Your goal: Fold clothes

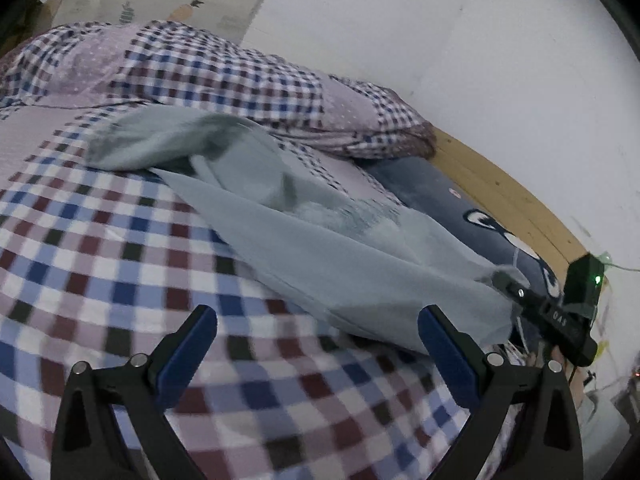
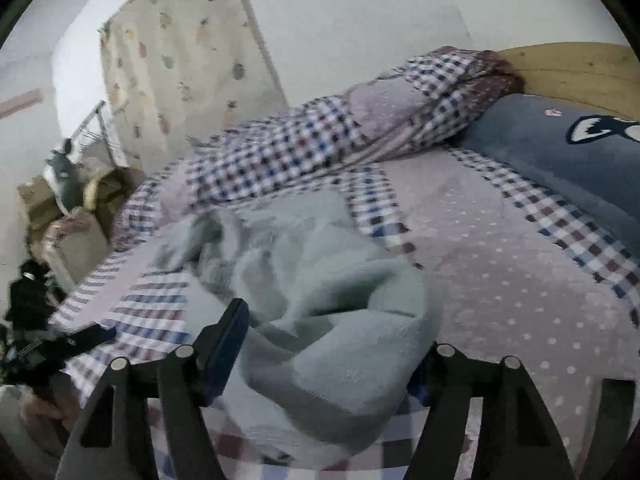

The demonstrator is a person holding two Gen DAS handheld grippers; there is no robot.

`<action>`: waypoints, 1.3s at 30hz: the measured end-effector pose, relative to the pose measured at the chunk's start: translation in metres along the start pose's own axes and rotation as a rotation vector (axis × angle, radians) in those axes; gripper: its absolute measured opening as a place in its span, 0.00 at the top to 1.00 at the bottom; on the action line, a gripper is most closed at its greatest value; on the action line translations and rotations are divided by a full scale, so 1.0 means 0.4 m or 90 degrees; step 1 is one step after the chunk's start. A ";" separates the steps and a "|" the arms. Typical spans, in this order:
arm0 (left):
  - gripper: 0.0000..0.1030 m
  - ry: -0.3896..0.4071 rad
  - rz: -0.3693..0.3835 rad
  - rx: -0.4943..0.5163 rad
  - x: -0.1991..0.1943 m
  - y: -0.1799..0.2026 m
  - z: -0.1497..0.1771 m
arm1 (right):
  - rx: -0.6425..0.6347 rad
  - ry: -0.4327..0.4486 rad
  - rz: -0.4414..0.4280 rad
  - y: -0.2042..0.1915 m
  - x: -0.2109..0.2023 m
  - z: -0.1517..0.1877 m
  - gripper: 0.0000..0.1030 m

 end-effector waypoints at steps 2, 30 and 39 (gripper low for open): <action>0.01 0.003 0.018 0.005 -0.009 0.042 0.005 | -0.051 -0.010 -0.028 -0.050 -0.017 0.013 0.76; 0.01 -0.002 -0.041 -0.022 -0.204 0.143 0.174 | 0.047 -0.025 -0.406 -0.167 -0.158 0.004 0.30; 0.01 -0.004 -0.061 -0.034 -0.249 0.141 0.199 | 0.146 -0.034 -0.173 0.001 0.022 -0.052 0.27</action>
Point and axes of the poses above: each gripper's, at about its wrist camera, not at the fingertips, and x roughly the way its jaws point, y to its right, z to its underside, the point moved 10 cm from there along x, roughly the way its jaws point, and after that the axes turned 6 degrees about x, right-handed, at the moved point
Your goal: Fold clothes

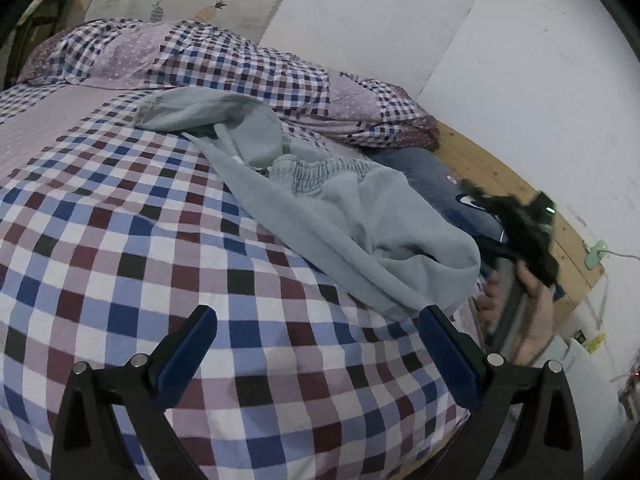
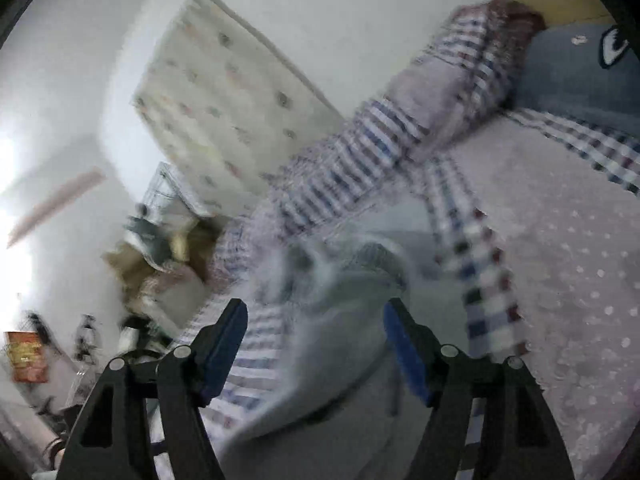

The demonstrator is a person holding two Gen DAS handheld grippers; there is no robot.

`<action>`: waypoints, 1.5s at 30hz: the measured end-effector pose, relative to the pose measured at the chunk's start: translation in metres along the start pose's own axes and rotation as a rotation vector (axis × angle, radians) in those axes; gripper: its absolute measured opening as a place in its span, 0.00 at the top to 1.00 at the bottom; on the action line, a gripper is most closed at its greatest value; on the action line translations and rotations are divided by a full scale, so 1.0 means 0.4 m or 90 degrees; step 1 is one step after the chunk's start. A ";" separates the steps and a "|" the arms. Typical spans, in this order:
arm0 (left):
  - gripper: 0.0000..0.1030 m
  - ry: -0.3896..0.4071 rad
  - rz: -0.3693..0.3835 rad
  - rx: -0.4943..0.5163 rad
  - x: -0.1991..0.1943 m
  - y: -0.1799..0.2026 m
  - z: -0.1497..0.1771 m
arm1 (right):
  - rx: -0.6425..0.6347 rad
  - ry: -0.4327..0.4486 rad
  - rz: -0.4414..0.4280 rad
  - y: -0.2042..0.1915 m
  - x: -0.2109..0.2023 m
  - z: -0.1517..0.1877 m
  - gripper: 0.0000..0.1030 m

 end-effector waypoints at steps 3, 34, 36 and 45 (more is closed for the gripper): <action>0.01 -0.001 0.000 0.003 -0.016 0.008 0.009 | -0.031 -0.042 0.043 0.000 0.072 0.019 0.27; 0.01 0.048 -0.015 -0.148 -0.113 -0.191 0.003 | -0.570 -0.369 -0.191 -0.409 0.001 0.611 0.53; 0.01 0.040 -0.006 -0.152 -0.092 -0.185 0.006 | -0.540 -0.355 -0.205 -0.420 0.001 0.589 0.53; 0.01 -0.012 0.000 -0.191 0.003 -0.198 0.032 | -0.340 -0.208 -0.120 -0.301 0.009 0.360 0.50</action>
Point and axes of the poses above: each gripper's, at about its wrist camera, not at the fingertips, and x roughly the way its jaws point, y to its right, z to its underside, the point moved 10 cm from there along x, roughly the way its jaws point, and after that the axes turned 6 degrees about x, right-handed, at the moved point
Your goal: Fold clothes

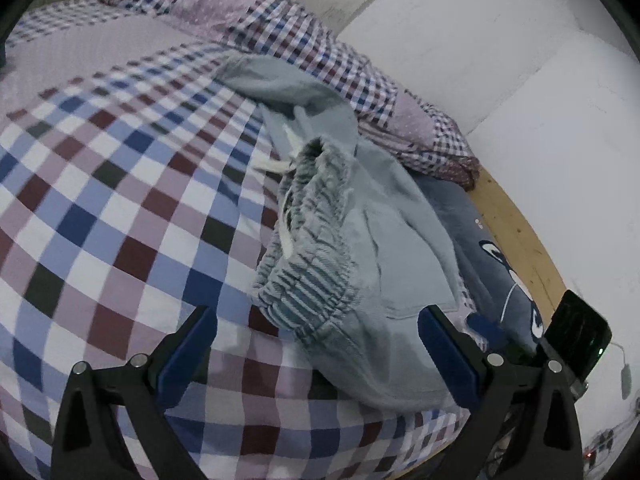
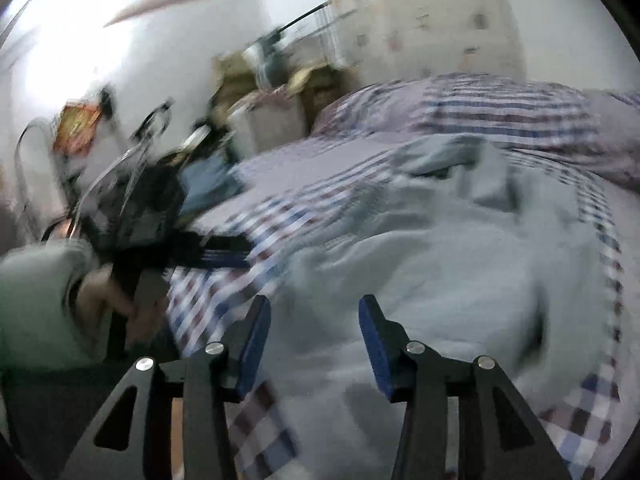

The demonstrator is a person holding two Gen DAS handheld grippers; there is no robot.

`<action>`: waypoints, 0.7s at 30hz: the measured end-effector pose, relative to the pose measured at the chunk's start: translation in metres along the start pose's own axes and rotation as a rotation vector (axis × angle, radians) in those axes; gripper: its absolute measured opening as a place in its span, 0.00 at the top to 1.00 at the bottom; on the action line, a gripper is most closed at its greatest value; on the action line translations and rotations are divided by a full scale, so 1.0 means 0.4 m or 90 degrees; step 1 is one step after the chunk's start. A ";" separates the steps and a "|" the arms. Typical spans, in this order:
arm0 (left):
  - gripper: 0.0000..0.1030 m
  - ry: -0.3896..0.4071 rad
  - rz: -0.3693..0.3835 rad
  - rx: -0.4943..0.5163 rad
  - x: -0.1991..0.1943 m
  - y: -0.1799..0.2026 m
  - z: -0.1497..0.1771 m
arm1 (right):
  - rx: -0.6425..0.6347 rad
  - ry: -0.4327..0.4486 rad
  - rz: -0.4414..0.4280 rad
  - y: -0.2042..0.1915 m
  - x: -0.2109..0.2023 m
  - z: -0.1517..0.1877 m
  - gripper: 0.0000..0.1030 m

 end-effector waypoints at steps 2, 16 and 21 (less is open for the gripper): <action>0.01 -0.009 -0.003 -0.012 0.022 -0.008 0.001 | 0.051 0.026 0.033 0.063 -0.011 -0.020 0.47; 0.55 0.062 0.104 0.028 0.044 0.137 -0.090 | 0.143 0.093 0.039 0.135 -0.089 -0.042 0.39; 0.79 0.042 0.177 0.153 0.032 0.339 -0.061 | 0.252 0.109 0.084 0.252 -0.121 -0.024 0.38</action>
Point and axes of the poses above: each gripper's, at about its wrist camera, not at the fingertips, and x roughly the way its jaws point, y to its right, z to its underside, the point moved 10 cm from there along x, roughly the way its jaws point, and after that the axes turned 6 degrees about x, right-handed, at the moved point
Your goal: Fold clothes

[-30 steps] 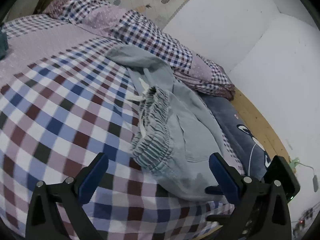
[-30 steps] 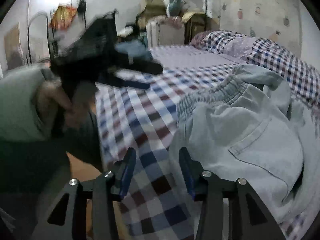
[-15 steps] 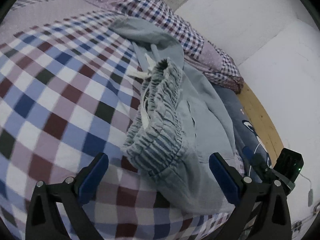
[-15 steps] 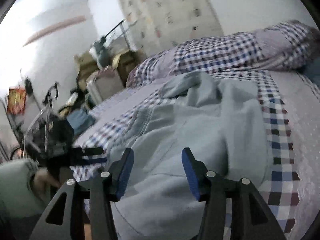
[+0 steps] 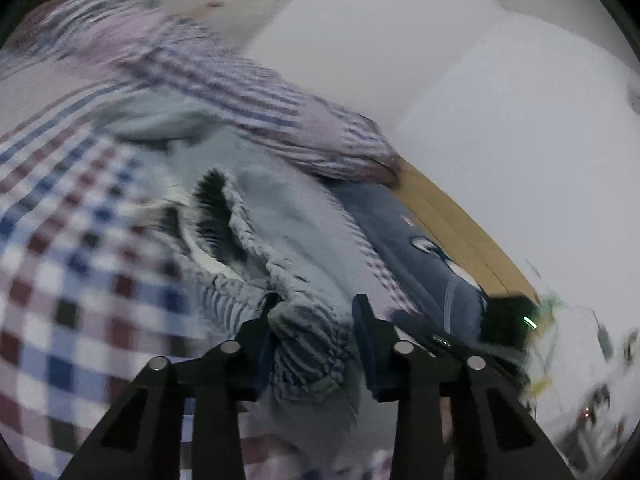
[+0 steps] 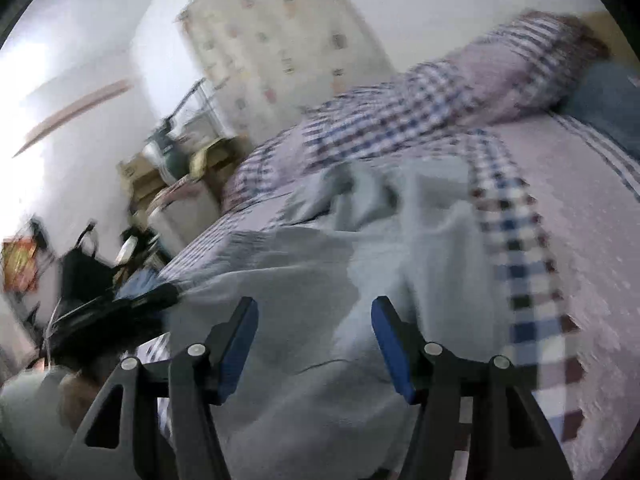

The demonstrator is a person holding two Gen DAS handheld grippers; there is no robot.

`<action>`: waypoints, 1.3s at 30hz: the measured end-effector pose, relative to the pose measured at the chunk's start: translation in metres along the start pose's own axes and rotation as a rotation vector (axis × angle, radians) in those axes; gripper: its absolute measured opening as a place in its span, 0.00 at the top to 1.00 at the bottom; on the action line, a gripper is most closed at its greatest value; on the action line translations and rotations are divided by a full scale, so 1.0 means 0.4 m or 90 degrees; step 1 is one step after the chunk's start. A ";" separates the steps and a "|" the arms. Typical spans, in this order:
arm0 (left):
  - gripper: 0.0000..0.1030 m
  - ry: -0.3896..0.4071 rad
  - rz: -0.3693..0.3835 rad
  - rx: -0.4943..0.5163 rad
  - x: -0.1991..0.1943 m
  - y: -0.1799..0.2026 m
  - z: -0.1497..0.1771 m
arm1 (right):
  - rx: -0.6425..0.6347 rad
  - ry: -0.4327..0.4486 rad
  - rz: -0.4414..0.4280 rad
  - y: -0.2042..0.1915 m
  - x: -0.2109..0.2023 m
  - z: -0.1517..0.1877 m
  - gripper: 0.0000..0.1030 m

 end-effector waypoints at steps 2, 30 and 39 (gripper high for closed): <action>0.79 -0.024 0.034 0.049 0.013 0.091 0.021 | 0.049 -0.014 0.020 0.065 0.010 -0.006 0.38; 0.20 -0.060 0.075 0.090 -0.059 0.213 0.148 | 0.032 0.000 -0.026 -0.051 0.026 -0.027 0.35; 0.18 0.031 -0.030 -0.025 -0.160 -0.033 0.042 | -0.034 -0.026 0.022 -0.126 0.094 -0.011 0.35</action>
Point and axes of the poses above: each gripper's, at about its wrist camera, not at the fingertips, and x roughly the way its jaws point, y to its right, z to its underside, the point moved 10 cm from there along x, roughly the way its jaws point, and after that the axes turned 6 degrees about x, right-handed, at the moved point
